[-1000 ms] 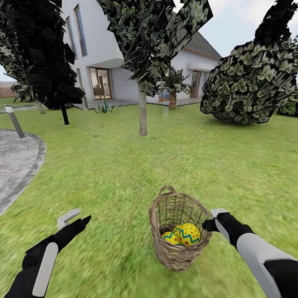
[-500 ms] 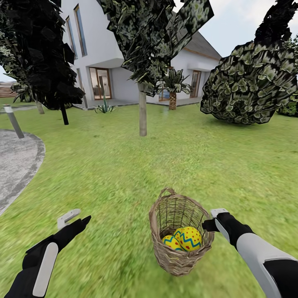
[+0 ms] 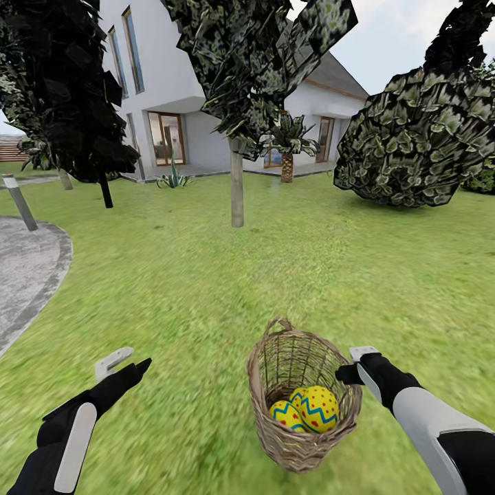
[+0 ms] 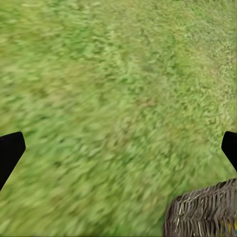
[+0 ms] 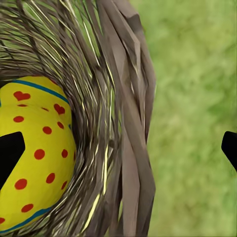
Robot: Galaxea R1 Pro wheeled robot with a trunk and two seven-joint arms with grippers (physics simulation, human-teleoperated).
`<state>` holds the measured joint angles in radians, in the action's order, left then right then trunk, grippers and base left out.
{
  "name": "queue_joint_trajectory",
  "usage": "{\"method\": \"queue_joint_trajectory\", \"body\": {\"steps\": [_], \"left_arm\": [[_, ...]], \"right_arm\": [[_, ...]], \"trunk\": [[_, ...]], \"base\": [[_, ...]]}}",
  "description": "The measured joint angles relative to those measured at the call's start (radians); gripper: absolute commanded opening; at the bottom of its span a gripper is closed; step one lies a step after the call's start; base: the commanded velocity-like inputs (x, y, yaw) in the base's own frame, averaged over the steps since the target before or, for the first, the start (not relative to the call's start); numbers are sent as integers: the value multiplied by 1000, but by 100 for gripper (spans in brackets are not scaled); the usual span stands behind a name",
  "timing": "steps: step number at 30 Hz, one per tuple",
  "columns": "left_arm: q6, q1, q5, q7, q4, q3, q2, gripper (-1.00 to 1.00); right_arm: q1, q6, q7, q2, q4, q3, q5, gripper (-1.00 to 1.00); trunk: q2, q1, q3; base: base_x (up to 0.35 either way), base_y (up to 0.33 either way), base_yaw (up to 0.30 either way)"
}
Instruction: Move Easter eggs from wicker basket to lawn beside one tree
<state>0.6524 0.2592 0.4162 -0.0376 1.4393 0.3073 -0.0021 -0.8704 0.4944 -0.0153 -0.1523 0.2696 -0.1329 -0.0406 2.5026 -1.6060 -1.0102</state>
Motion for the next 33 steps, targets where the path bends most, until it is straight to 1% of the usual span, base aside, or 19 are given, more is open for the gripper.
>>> {"method": "queue_joint_trajectory", "body": {"steps": [7, 21, 33], "left_arm": [[0, 0, 2, 0, 0, 0, 0, 100], [0, -1, 2, 0, 0, 0, 0, 100], [0, 0, 2, 0, 0, 0, 0, 100]], "right_arm": [[0, 0, 0, 0, 0, 0, 0, 100], [0, 0, 0, 0, 0, 0, 0, 100], [0, 0, -1, 0, 0, 0, 0, 100]], "trunk": [[0, 0, 0], [3, -6, -54], [3, -6, -54]], "base": [[2, 0, 0], [0, 0, 0], [0, 0, 0]]}}
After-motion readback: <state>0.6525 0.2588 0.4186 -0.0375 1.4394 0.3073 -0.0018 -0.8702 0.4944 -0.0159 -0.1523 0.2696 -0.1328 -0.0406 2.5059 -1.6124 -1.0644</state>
